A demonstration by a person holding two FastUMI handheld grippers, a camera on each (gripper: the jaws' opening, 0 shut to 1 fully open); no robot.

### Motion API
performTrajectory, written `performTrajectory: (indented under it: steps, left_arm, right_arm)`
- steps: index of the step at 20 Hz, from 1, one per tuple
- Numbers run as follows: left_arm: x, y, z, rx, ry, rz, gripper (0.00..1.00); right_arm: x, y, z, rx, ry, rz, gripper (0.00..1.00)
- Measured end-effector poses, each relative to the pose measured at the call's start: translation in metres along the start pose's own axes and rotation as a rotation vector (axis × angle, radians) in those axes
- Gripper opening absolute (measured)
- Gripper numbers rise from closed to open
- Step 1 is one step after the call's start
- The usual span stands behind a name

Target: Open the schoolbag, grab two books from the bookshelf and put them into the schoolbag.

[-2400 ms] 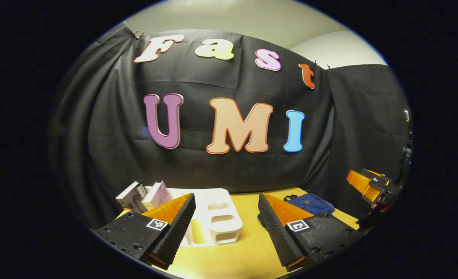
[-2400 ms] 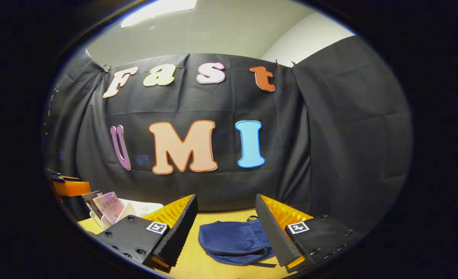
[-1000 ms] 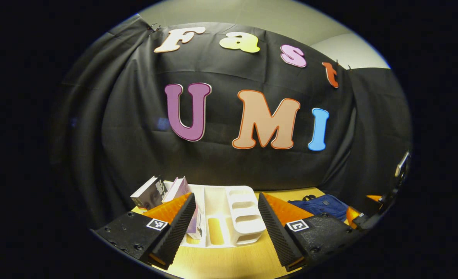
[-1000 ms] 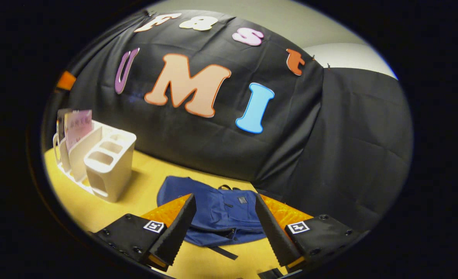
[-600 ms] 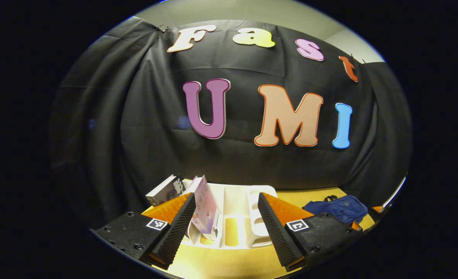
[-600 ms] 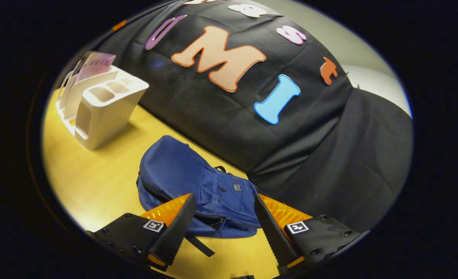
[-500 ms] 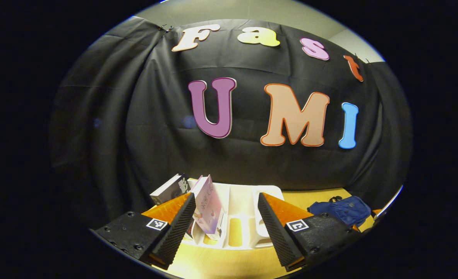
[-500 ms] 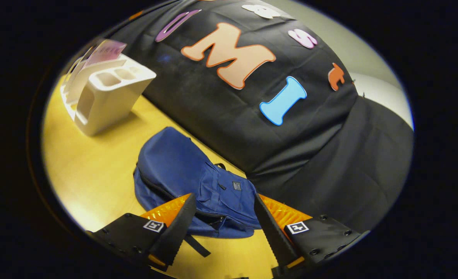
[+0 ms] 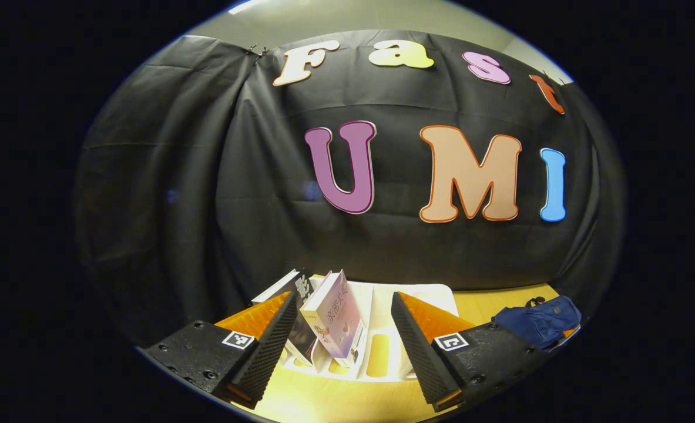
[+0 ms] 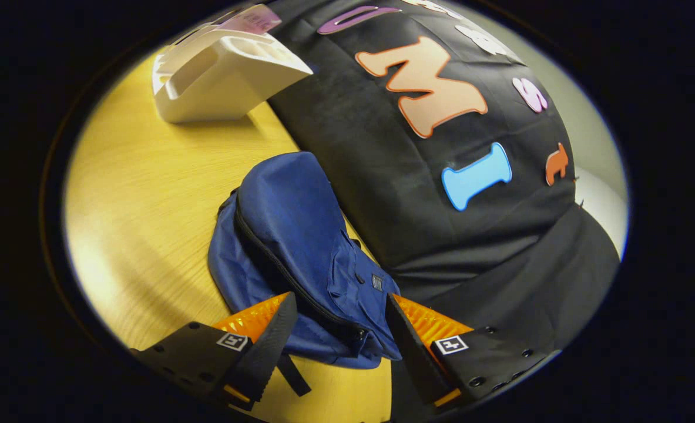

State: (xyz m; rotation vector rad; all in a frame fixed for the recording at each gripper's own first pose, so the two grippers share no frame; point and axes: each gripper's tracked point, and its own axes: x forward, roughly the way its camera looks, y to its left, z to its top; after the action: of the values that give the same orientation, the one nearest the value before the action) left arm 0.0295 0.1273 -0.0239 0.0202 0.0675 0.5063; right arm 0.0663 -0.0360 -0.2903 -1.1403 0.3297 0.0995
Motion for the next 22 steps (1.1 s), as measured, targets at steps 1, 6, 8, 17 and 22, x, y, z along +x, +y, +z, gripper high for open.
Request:
performTrajectory:
  steps: [1,6,8,17,22]
  left_arm:
    - [0.001,-0.001,-0.001,0.002,0.006,0.004,0.95]
    - [-0.002,0.000,-0.009,-0.004,0.033,0.022,0.95]
    - [-0.002,-0.001,-0.010,-0.001,0.039,0.027,0.95]
    - [-0.001,0.000,-0.017,-0.011,0.068,0.059,0.95]
    - [0.006,0.006,-0.027,-0.007,0.109,0.071,0.92]
  right_arm:
    - [0.007,0.002,0.000,-0.016,-0.001,0.005,0.92]
    - [0.038,0.000,0.002,-0.030,0.005,0.006,0.92]
    - [0.047,0.001,-0.001,0.006,0.021,0.016,0.98]
    - [0.065,-0.006,0.020,0.096,-0.017,-0.047,0.33]
    - [0.068,-0.031,0.024,0.171,-0.037,-0.123,0.09]
